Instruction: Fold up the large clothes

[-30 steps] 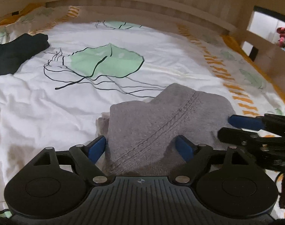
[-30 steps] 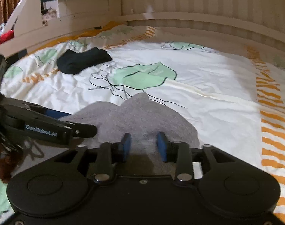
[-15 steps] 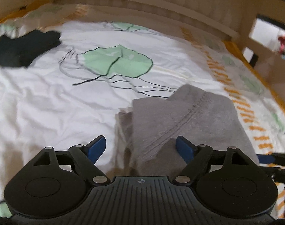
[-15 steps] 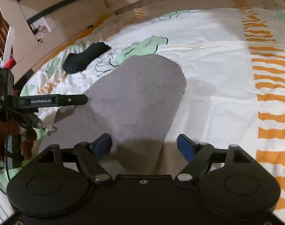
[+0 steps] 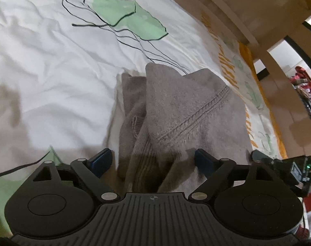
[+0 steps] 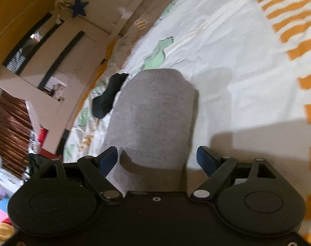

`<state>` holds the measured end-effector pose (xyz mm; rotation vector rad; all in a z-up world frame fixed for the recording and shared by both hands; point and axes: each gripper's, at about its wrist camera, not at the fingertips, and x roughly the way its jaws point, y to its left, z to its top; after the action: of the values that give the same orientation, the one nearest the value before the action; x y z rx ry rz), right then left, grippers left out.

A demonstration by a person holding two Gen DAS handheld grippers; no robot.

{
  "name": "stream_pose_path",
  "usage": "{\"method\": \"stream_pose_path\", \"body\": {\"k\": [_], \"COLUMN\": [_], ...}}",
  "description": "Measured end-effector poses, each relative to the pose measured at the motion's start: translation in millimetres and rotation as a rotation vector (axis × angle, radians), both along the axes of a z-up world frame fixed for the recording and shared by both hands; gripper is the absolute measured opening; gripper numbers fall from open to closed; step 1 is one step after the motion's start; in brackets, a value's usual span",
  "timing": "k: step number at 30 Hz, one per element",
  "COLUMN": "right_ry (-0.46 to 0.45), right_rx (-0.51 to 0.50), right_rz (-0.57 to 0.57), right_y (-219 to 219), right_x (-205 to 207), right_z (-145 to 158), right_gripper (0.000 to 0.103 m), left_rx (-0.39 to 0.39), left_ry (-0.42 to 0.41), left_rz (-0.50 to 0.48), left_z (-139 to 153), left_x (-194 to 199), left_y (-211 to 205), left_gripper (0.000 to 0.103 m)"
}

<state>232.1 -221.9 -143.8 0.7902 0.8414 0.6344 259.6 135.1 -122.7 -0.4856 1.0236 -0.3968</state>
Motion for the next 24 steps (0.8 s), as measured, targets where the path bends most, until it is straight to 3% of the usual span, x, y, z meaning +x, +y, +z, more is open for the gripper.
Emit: {"method": "stream_pose_path", "body": {"k": [5,7,8,10,18,24], "right_ry": [0.015,0.006,0.005,-0.011,-0.163,-0.19], "right_rx": [0.109,0.085,0.059,0.046,-0.257,-0.448], "right_rz": [0.026,0.049,0.057,0.06,0.099,0.037], "right_y": [8.5,13.2,14.9,11.4,-11.8,-42.8], "right_x": [21.6,27.8,30.1,32.9,59.5,87.9], "right_z": [-10.2,-7.5,-5.2,3.5,67.3,74.9], "right_gripper": [0.087,0.077,0.062,0.058,0.056,0.058], "left_rx": [-0.037,-0.06,-0.072,-0.09,-0.081,0.059], "left_ry": [-0.005,-0.01,-0.011,-0.014,-0.103,-0.163], "left_rz": [-0.034,-0.05,-0.053,-0.062,-0.118,-0.113], "left_z": [-6.6,-7.7,-7.9,-6.4,7.8,5.7], "left_x": [9.9,11.2,12.7,15.5,54.4,76.5], "left_y": [-7.6,-10.8,-14.0,-21.7,-88.4,-140.1], "left_gripper": [0.096,0.096,0.096,0.096,0.095,0.095]}}
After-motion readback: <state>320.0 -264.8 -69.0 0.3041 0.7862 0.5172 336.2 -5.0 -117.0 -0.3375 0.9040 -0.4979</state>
